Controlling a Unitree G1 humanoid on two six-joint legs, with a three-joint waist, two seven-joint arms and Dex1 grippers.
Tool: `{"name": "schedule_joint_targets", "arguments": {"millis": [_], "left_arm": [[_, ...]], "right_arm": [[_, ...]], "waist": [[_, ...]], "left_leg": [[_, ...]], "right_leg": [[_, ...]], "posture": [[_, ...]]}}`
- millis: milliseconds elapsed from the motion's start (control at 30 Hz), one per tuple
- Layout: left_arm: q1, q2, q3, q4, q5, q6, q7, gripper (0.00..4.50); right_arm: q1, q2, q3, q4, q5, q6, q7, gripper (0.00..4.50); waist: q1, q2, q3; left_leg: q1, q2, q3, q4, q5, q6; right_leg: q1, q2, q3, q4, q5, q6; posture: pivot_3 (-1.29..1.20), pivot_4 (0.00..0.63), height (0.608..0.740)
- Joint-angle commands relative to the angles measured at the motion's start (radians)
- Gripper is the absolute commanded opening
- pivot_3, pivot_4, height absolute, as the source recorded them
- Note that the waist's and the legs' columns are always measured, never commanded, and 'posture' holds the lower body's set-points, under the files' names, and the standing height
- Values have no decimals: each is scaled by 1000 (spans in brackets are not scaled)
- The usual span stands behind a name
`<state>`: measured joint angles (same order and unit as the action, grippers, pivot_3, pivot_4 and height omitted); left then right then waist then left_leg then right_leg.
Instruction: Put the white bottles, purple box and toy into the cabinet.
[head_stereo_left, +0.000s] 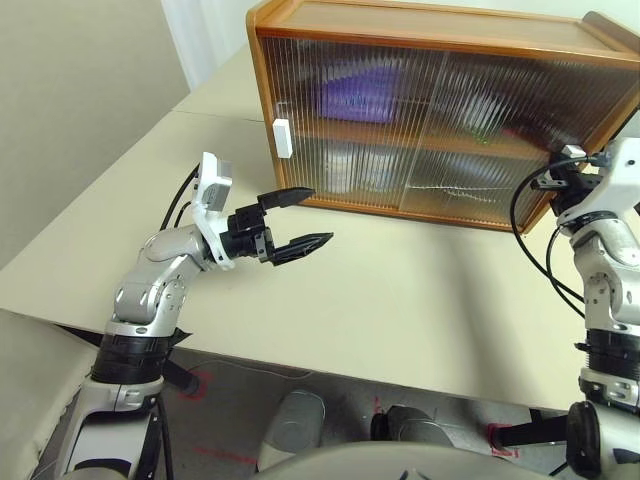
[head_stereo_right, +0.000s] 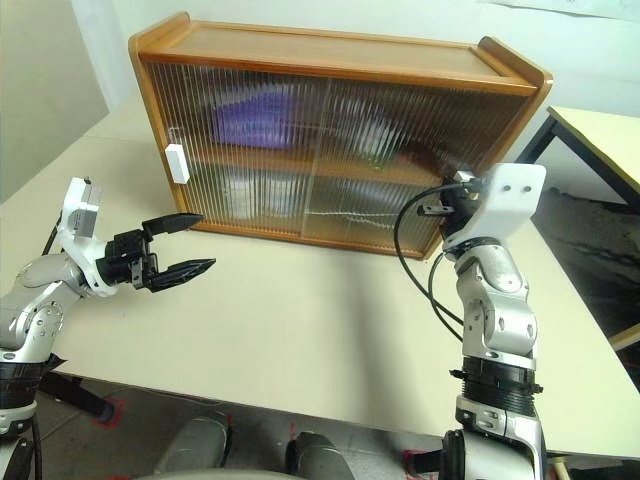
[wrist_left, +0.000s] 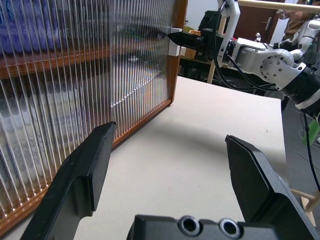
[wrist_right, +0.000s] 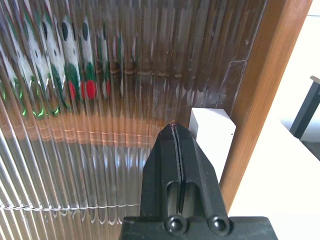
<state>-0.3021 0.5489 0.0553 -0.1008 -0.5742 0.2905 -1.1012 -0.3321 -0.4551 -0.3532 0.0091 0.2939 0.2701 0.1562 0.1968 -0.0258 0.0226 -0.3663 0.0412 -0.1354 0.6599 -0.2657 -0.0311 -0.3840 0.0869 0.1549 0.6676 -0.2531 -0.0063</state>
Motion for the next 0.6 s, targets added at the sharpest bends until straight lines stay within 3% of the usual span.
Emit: {"name": "schedule_joint_targets", "arguments": {"millis": [33,600], "left_arm": [[-2,2,-13,1,14,-2,-1,4500],[23,13,0,-5,7,-2,3,4500]], "right_arm": [[-5,-15,-38,3,-6,-4,-17,43],[86,72,48,-180,193,-3,277,43]], "waist": [[1,0,0],[-13,0,0]], "left_leg": [[0,0,0,0,0,0],[0,0,6,-2,0,0]], "right_leg": [[0,0,0,0,0,0],[0,4,-2,0,-2,-2]], "posture": [[238,23,740],[240,30,740]]}}
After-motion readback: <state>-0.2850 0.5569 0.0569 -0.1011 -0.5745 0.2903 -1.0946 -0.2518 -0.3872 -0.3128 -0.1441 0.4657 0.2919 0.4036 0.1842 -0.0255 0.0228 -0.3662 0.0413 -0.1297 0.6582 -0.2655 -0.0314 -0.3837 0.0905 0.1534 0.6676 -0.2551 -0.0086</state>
